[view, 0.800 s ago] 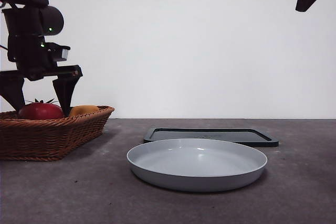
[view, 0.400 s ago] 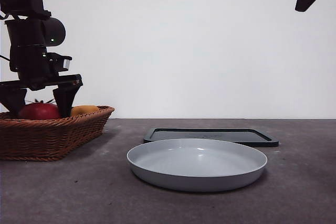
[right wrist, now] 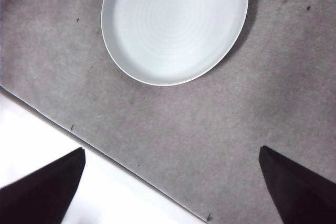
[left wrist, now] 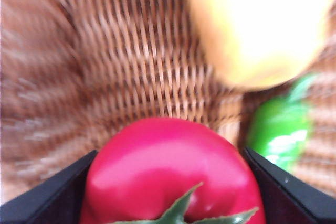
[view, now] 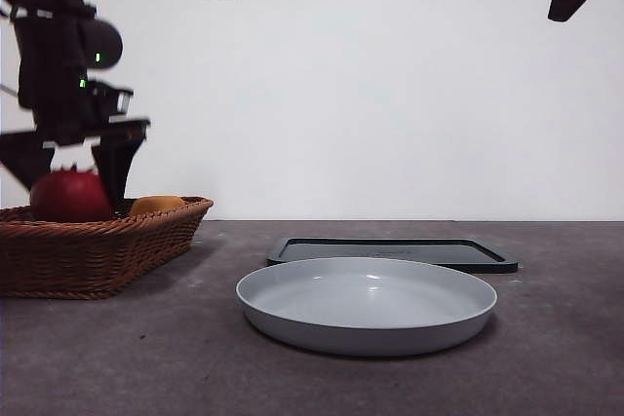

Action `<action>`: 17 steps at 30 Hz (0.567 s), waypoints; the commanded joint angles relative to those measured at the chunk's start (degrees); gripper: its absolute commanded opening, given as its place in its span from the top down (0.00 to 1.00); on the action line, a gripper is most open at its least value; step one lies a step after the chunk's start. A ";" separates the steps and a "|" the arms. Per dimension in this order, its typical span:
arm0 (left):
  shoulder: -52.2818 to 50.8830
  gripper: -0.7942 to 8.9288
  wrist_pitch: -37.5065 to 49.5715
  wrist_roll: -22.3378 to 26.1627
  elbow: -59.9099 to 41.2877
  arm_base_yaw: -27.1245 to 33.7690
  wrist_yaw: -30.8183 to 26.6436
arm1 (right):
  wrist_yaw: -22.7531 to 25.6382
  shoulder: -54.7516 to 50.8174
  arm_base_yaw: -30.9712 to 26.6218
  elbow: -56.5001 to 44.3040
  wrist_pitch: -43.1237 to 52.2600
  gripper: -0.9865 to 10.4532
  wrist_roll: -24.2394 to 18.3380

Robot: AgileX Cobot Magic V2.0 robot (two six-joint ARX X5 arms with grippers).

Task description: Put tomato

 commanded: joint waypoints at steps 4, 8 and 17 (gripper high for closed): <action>0.50 0.63 -9.86 -4.24 12.04 -1.55 3.39 | 0.35 0.24 0.26 1.18 0.48 0.38 -0.26; -1.84 0.63 -12.66 -4.83 14.99 -5.68 6.58 | 2.47 -0.68 -0.13 1.42 0.46 0.38 -0.26; -4.15 0.63 -14.73 -5.57 15.02 -21.27 6.56 | 7.43 -5.33 -0.22 2.19 -1.29 0.38 -0.07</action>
